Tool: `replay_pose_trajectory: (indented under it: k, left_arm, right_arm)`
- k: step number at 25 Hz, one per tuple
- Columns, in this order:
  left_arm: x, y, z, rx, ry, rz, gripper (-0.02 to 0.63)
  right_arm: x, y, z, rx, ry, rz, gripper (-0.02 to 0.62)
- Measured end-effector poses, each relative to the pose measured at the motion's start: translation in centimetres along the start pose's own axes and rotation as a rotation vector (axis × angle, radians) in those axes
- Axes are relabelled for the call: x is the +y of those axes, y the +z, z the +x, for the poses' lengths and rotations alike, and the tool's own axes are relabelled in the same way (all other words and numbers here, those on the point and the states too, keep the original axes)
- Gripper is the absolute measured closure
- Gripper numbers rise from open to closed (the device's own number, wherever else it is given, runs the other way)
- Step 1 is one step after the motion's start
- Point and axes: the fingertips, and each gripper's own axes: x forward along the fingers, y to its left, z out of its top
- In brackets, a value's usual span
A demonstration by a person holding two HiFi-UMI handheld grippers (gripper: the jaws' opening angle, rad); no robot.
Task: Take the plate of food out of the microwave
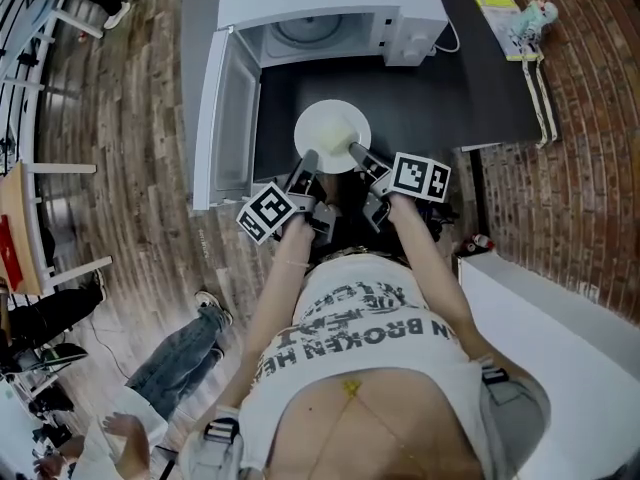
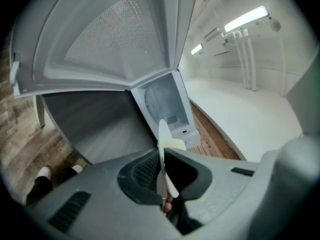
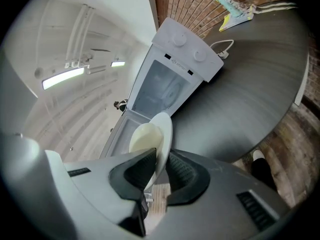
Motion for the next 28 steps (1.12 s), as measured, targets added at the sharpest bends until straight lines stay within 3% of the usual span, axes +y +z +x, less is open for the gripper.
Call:
replay_pose_trajectory:
  k: [8,17,28]
  left_arm:
    - [0.2,-1.8,-2.3,0.006,-0.014,0.000,0.580]
    - [-0.7,-4.0,-3.9,-0.051,-0.006,0.005,0.580]
    - [-3.0,-13.1,-6.4,-0.144,0.034,-0.037,0.580]
  right_arm:
    - [0.1,-2.4,-1.9,-0.013,0.004,0.004,0.537]
    - [0.1,-3.2,-4.0,0.028,0.040,-0.026,0.538]
    - [-2.5,-4.7,-12.2,0.121,0.070,-0.066,0.538]
